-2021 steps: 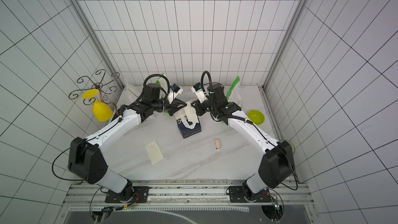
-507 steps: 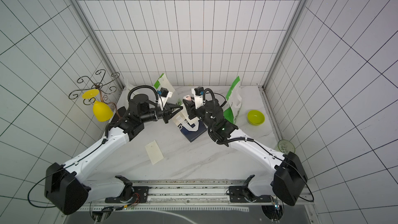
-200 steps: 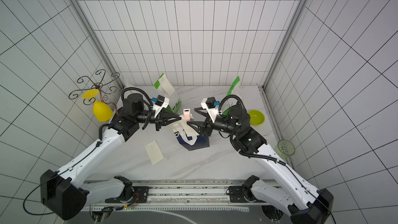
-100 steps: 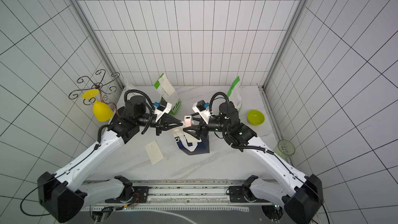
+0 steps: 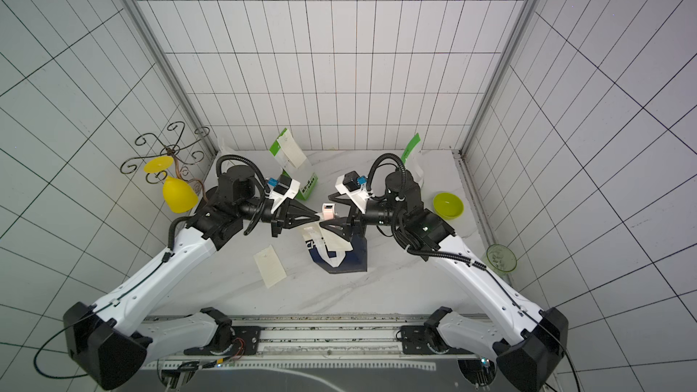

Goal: Staple the receipts to the bags
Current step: Staple the receipt to the takeout bag.

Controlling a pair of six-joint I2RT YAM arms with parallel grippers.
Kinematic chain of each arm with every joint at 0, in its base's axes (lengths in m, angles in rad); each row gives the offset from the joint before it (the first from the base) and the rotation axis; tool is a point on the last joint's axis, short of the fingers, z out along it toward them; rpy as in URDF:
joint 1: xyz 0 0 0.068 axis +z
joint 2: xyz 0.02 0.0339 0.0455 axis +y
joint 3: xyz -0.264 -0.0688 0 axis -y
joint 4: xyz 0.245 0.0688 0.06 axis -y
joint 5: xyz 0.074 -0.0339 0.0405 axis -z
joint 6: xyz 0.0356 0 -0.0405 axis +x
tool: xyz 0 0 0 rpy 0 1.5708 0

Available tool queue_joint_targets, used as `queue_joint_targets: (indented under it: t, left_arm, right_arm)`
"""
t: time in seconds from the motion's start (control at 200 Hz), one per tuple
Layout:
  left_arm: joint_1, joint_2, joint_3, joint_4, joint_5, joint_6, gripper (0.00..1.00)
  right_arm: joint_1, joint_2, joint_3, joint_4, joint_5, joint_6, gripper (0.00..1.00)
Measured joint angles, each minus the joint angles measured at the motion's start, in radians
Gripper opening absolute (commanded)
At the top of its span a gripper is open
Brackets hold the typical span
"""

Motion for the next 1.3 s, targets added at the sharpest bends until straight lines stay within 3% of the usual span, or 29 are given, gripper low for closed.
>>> queue_joint_targets:
  t: [0.22, 0.34, 0.485, 0.765, 0.994, 1.024, 1.054, 1.089, 1.149, 1.164, 1.299]
  left_arm:
    - [0.0, 0.0, 0.003, -0.014, 0.007, 0.007, 0.0]
    - [0.0, 0.0, 0.003, -0.016, 0.008, 0.009, 0.0]
    - [-0.001, 0.001, 0.003, -0.016, 0.005, 0.009, 0.0]
    - [0.0, 0.003, 0.003, -0.014, -0.005, 0.002, 0.0]
    - [0.002, 0.002, 0.003, 0.0, -0.005, -0.016, 0.0]
    - [0.002, 0.002, 0.002, 0.006, -0.006, -0.02, 0.0]
    - [0.002, 0.002, 0.002, 0.016, -0.008, -0.026, 0.0]
    - [0.002, 0.002, 0.0, 0.029, -0.014, -0.034, 0.0]
    - [-0.001, 0.002, 0.0, 0.047, -0.032, -0.044, 0.0]
    - [-0.003, 0.002, -0.002, 0.051, -0.037, -0.048, 0.0]
    - [-0.027, -0.006, -0.014, 0.091, -0.097, -0.087, 0.0]
  right_arm:
    - [0.0, 0.037, 0.034, -0.043, -0.032, -0.044, 0.83]
    - [0.0, 0.051, 0.05, -0.056, -0.051, -0.06, 0.77]
    - [0.0, 0.064, 0.056, -0.071, -0.069, -0.075, 0.58]
    - [-0.001, 0.069, 0.056, -0.078, -0.089, -0.097, 0.0]
    - [-0.001, 0.068, 0.056, -0.061, -0.083, -0.084, 0.0]
    - [-0.001, 0.067, 0.056, -0.057, -0.08, -0.08, 0.17]
    - [-0.001, 0.066, 0.056, -0.05, -0.074, -0.073, 0.48]
    - [-0.001, 0.063, 0.056, -0.045, -0.062, -0.057, 0.63]
    - [0.0, 0.058, 0.056, -0.023, -0.038, -0.04, 0.75]
    - [0.0, 0.056, 0.056, -0.015, -0.029, -0.034, 0.82]
    - [-0.001, 0.019, 0.054, 0.069, 0.074, 0.025, 0.86]
